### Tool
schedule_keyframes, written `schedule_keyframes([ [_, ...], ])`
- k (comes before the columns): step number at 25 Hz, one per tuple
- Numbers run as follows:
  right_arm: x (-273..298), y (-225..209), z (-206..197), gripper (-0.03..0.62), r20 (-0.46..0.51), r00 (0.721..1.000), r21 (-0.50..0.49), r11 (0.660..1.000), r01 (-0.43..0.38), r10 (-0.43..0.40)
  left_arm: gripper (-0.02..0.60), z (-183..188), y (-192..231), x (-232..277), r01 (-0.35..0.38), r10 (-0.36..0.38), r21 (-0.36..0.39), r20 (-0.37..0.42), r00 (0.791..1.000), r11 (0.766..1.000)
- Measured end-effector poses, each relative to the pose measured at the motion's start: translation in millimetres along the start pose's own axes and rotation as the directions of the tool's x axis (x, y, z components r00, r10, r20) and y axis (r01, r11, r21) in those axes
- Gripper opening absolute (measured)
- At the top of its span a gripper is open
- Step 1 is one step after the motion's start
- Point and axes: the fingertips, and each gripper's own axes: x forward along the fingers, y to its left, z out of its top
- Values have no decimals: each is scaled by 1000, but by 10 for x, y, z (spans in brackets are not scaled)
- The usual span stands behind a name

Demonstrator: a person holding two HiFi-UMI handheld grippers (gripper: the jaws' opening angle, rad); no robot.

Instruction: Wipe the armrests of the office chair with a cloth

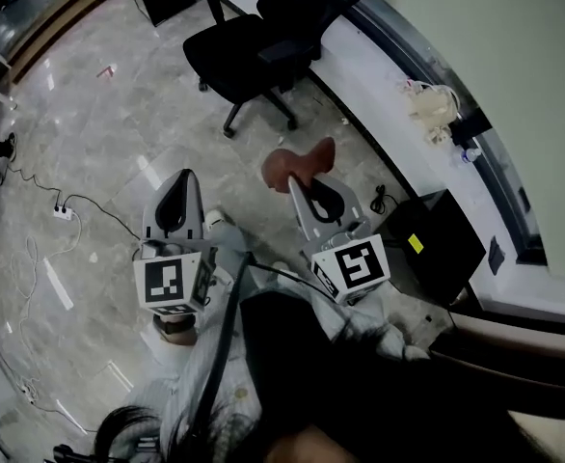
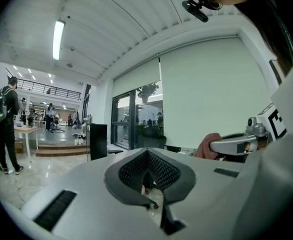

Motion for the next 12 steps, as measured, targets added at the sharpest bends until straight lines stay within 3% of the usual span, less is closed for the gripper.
schedule_keyframes([
  [6,1296,-67,129,31,18,1000,-10,1000,-25,25,3,101,975,744,-27,27,16,16,1000,999],
  [12,2867,-80,384,31,29,1000,0,1000,11,-11,3,393,2224,1706,13,-13,37,15,1000,999],
])
